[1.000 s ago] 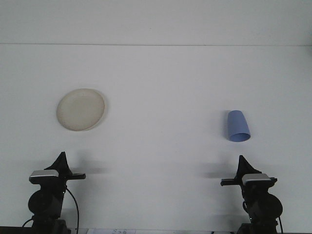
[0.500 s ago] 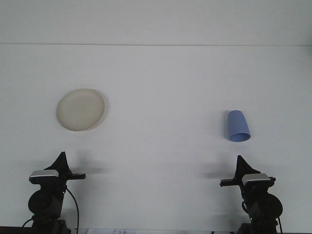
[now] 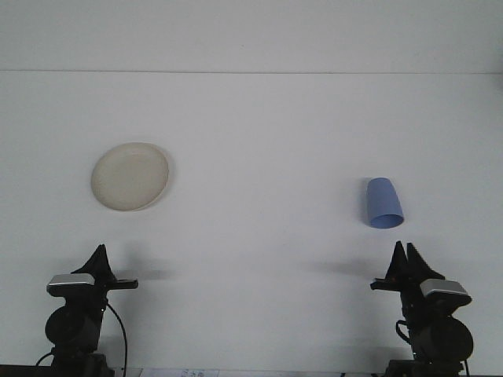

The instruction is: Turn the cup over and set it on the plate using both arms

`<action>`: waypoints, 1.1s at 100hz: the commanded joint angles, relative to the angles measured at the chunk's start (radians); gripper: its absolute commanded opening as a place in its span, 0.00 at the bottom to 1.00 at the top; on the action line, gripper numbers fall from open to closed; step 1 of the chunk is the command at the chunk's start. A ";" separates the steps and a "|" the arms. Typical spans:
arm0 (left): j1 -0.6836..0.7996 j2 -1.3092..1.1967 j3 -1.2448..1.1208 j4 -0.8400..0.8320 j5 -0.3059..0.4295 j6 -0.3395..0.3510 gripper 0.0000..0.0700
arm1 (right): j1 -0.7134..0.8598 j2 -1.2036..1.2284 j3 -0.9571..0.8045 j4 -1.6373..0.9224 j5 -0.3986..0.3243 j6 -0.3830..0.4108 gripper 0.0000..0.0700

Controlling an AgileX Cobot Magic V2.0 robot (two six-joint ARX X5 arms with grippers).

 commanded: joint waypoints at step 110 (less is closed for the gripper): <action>0.000 -0.002 -0.019 0.010 0.002 0.002 0.02 | -0.014 1.106 0.122 0.593 0.249 -0.398 0.68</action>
